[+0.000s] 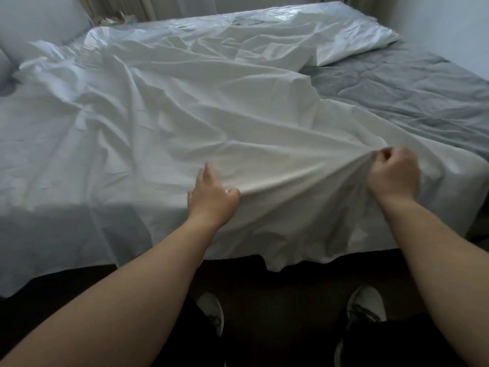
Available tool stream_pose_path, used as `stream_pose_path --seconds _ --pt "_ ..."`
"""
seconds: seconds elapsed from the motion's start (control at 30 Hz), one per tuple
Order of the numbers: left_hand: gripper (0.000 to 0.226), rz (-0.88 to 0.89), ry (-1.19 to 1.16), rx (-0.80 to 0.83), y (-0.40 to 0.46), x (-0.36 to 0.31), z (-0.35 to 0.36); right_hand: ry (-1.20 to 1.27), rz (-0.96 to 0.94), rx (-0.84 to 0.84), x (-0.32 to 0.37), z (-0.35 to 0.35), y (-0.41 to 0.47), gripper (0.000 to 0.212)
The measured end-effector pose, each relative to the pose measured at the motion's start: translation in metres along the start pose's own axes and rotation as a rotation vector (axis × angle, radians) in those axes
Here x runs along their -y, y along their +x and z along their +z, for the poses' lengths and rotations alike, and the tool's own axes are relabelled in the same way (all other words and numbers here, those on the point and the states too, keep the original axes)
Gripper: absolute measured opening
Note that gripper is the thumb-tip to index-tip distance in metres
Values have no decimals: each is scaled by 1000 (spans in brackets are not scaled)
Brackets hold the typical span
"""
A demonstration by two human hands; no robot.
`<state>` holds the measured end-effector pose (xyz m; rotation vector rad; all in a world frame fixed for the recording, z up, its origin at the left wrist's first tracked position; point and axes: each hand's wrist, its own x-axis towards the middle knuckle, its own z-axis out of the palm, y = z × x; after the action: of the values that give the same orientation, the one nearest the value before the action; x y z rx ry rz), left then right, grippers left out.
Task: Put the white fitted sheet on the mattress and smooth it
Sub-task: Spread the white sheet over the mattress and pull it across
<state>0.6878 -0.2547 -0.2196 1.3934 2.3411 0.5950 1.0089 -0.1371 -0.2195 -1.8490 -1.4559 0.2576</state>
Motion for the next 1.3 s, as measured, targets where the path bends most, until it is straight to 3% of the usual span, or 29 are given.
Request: stream_pose_path --seconds 0.1,0.17,0.27,0.4,0.47,0.57,0.77,1.0,1.13,1.23,1.3 --pt "74 80 156 120 -4 -1 -1 105 254 -132 -21 -21 13 42" --pt "66 112 235 162 -4 0 0 95 269 -137 -18 -19 8 42" --pt "65 165 273 179 -2 0 1 80 -93 -18 13 1 -15 45" --pt "65 272 260 235 -3 0 1 -179 -585 566 63 40 -64 61" --pt "65 276 209 241 -3 5 -1 -363 -700 665 72 57 -85 45" --pt "62 274 125 209 -3 15 -5 -379 -750 493 73 64 -87 13" --pt "59 227 98 134 1 13 -6 -328 -745 452 67 59 -76 14" --pt "58 230 138 136 7 6 -7 -152 -147 214 19 39 -15 22" --pt "55 214 114 132 9 12 -14 -135 41 160 12 35 -11 27" --pt "55 170 106 103 10 23 -23 -49 -5 94 41 32 -23 33" --pt "55 130 109 99 10 33 -29 26 -192 81 72 32 -40 37"
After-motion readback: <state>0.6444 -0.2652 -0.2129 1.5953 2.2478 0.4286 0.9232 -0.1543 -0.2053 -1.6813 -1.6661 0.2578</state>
